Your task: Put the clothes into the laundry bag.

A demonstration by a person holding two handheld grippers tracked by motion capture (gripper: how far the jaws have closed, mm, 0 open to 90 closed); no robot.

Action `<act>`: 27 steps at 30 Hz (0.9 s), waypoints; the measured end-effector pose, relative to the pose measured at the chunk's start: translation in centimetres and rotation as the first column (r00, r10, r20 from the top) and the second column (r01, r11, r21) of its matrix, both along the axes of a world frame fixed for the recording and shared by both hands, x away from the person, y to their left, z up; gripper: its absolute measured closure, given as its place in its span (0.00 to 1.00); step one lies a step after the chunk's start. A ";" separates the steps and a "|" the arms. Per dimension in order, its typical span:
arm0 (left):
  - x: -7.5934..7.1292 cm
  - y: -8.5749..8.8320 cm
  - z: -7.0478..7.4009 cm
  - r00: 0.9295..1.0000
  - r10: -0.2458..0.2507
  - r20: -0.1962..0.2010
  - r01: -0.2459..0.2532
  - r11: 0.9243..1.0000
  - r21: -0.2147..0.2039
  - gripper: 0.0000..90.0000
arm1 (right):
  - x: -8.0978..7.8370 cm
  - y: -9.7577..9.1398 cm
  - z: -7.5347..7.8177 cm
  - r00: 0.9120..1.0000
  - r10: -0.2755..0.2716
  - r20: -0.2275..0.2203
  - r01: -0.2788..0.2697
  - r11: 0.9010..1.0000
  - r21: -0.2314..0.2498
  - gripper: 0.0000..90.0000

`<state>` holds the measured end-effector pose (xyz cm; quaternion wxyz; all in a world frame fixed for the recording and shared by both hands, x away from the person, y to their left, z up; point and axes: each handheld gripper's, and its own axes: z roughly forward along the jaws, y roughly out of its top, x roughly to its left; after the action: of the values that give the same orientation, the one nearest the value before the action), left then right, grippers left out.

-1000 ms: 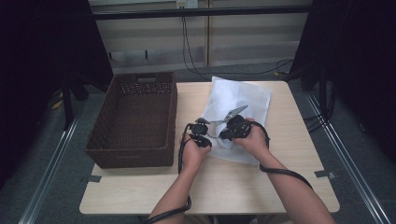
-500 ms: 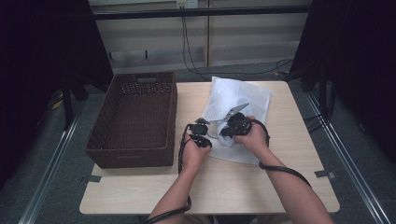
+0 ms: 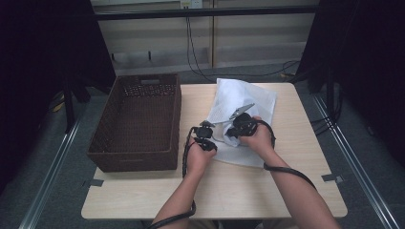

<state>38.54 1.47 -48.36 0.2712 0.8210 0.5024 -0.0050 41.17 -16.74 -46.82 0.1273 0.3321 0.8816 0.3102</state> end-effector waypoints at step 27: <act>-0.2 -0.1 -0.1 1.000 0.010 0.004 -0.010 1.000 -0.005 1.00 | 0.3 -0.1 0.6 1.000 -0.022 0.008 0.022 1.000 -0.019 1.00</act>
<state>38.35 1.40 -48.43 0.2743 0.8178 0.5060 -0.0033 41.48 -16.83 -46.24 0.1376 0.3392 0.8804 0.3016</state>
